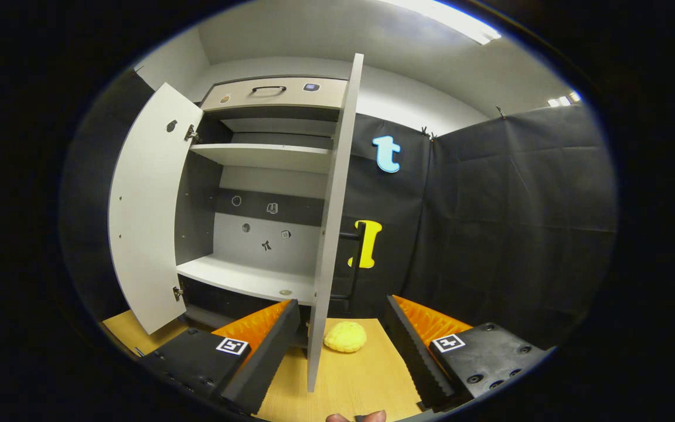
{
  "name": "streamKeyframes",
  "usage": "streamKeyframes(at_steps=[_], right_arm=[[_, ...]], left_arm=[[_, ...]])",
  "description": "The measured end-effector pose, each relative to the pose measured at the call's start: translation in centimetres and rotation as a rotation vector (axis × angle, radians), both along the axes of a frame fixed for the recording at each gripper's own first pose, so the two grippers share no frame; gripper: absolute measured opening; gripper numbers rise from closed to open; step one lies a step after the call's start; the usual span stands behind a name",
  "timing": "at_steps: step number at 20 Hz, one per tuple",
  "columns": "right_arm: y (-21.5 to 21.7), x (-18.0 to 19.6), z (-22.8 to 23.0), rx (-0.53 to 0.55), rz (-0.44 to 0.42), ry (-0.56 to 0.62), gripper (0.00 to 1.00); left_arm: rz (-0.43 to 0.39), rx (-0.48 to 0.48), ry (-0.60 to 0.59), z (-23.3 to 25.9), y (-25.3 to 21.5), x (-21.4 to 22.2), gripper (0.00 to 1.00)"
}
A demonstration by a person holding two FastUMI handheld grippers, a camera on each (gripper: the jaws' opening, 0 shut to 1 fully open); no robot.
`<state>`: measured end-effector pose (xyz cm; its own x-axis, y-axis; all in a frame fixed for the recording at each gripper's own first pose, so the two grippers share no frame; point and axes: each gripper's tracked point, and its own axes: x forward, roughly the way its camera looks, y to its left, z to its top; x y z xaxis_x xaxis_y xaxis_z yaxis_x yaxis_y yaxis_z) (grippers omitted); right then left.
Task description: Grasp the bottle in the cabinet with the left hand and place it on the coaster, then close the right door with the right hand and the left door with the left hand.
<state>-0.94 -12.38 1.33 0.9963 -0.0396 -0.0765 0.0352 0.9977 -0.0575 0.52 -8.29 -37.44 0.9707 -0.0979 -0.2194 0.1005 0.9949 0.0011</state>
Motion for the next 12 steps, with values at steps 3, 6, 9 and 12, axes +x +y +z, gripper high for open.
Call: streamKeyframes(at_steps=[3,6,9,12], right_arm=[[0.4,0.4,-0.6,0.006,0.011,0.011,0.98],[0.6,0.5,-0.8,0.008,0.014,0.013,0.98],[1.0,0.6,-1.1,0.002,0.02,0.015,0.98],[1.2,0.7,-1.1,0.013,0.018,0.015,0.98]], left_arm=[[-0.019,0.01,0.005,-0.1,0.0,-1.1,0.82],[-0.04,0.024,0.029,-0.8,-0.4,-2.5,0.84],[-0.064,0.024,0.044,-0.9,-0.9,-4.1,0.85],[-0.061,0.017,0.058,-0.3,-0.8,-5.6,0.88]])
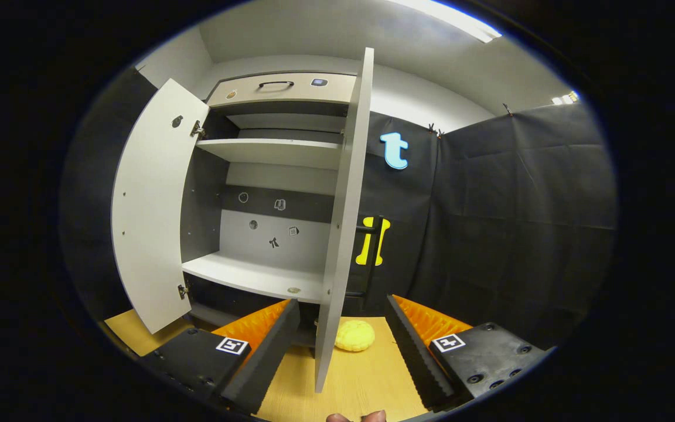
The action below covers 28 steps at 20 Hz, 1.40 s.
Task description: Grasp the bottle in the cabinet with the left hand and place it on the coaster, then close the right door with the right hand and the left door with the left hand.
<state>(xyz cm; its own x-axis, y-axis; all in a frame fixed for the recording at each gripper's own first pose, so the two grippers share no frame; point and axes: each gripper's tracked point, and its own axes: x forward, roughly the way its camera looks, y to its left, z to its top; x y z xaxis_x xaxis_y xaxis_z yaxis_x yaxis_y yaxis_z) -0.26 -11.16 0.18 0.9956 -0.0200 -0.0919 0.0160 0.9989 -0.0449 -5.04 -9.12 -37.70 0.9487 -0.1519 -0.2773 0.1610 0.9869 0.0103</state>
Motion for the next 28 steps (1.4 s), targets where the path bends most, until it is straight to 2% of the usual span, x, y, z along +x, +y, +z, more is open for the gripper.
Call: streamKeyframes(at_steps=[3,8,13,16,21,25,28], right_arm=[[-0.1,0.1,-0.1,0.009,-0.007,-0.004,0.98],[-0.5,0.1,0.3,0.029,-0.028,-0.02,0.98],[-1.0,-0.1,1.3,0.048,-0.053,-0.055,0.98],[-1.4,-0.2,1.6,0.042,-0.068,-0.069,0.98],[-3.9,0.5,1.3,0.089,-0.128,-0.044,0.98],[-7.9,2.2,2.0,0.096,-0.204,-0.053,0.97],[-9.2,4.7,1.5,0.109,-0.195,-0.015,0.98]], left_arm=[[0.012,-0.027,-0.019,2.5,0.4,-1.1,0.88],[0.021,-0.02,-0.073,8.7,1.8,-2.3,0.88],[0.06,-0.058,-0.154,17.6,5.7,-1.7,0.88],[0.123,-0.112,-0.175,22.3,9.2,-0.5,0.88],[0.241,-0.062,-0.209,29.8,15.3,1.5,0.93],[0.281,-0.036,-0.241,34.7,17.6,2.3,0.95],[0.298,-0.013,-0.25,36.9,18.2,2.7,0.95]])
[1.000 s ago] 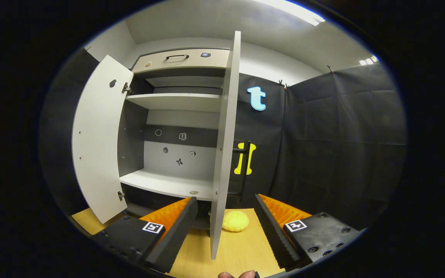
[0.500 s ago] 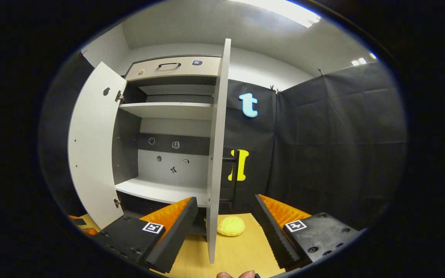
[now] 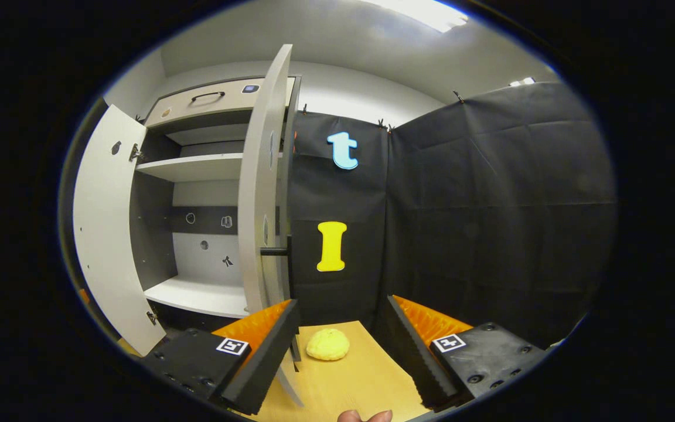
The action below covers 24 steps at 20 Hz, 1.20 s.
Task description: Grasp the bottle in the cabinet with the left hand and place it on the coaster, then close the right door with the right hand and the left door with the left hand.
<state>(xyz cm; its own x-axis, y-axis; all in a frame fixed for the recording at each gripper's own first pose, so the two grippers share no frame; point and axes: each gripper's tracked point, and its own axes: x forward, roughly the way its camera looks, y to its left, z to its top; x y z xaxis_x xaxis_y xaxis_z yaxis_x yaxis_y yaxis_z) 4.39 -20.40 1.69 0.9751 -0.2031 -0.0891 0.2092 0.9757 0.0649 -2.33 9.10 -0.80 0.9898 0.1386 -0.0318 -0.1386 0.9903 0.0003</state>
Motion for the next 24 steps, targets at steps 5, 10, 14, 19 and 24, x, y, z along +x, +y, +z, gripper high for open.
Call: streamKeyframes(at_steps=[5,10,14,19,24], right_arm=[[0.3,3.4,-1.4,0.034,0.043,0.042,0.99],[2.3,3.2,-1.4,0.065,0.097,0.033,0.97],[6.5,3.0,-1.4,0.1,0.174,0.029,0.97],[12.9,4.1,-1.3,0.129,0.271,0.026,0.97],[19.0,6.7,-1.3,0.123,0.343,0.02,0.98]], left_arm=[[-0.002,-0.007,-0.012,1.8,-0.1,0.3,0.95],[-0.005,0.023,-0.017,2.3,-0.1,0.2,0.95],[-0.017,0.045,-0.022,2.5,0.3,0.2,0.95],[-0.016,0.037,-0.016,2.3,1.2,-0.3,0.95],[-0.004,0.049,-0.003,1.7,2.7,-0.6,0.95]])
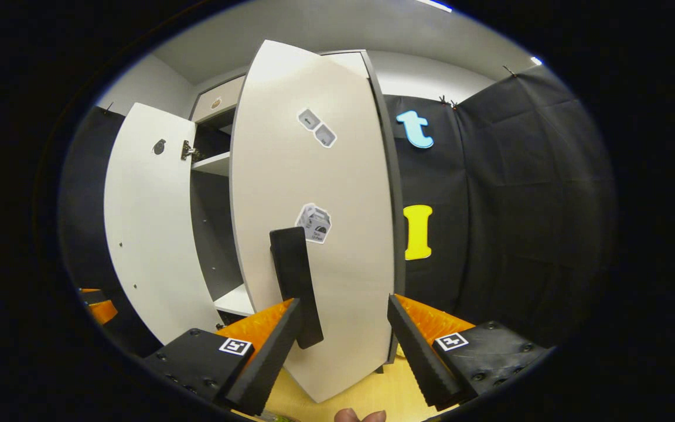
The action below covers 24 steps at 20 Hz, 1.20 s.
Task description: Grasp the bottle in the cabinet with the left hand and place it on the coaster, then close the right door with the right hand and the left door with the left hand.
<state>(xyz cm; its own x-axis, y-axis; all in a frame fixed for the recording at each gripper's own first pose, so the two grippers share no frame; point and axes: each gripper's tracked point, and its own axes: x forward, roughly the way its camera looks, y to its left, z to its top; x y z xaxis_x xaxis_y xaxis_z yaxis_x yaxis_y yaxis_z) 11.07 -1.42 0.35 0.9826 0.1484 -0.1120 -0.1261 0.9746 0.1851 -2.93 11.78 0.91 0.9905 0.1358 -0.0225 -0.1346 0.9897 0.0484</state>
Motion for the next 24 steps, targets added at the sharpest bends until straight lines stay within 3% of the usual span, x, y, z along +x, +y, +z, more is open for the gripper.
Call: streamKeyframes(at_steps=[10,14,17,20,24], right_arm=[[4.4,3.9,-0.4,-0.026,0.011,0.004,0.98],[4.2,2.2,-0.6,-0.008,-0.003,0.028,0.98],[3.7,0.3,-0.6,-0.085,0.0,0.002,0.98],[3.5,-0.9,-0.1,-0.147,0.004,-0.02,0.97],[3.3,-2.2,0.1,-0.122,0.007,-0.014,0.95]], left_arm=[[0.033,0.01,0.011,0.2,3.8,-0.3,0.95],[0.081,-0.005,0.035,0.7,7.7,0.6,0.93],[0.12,0.016,0.011,2.3,11.0,2.3,0.93],[0.099,0.012,-0.043,4.0,12.8,5.3,0.92],[0.139,0.023,-0.027,3.6,15.1,8.6,0.95]])
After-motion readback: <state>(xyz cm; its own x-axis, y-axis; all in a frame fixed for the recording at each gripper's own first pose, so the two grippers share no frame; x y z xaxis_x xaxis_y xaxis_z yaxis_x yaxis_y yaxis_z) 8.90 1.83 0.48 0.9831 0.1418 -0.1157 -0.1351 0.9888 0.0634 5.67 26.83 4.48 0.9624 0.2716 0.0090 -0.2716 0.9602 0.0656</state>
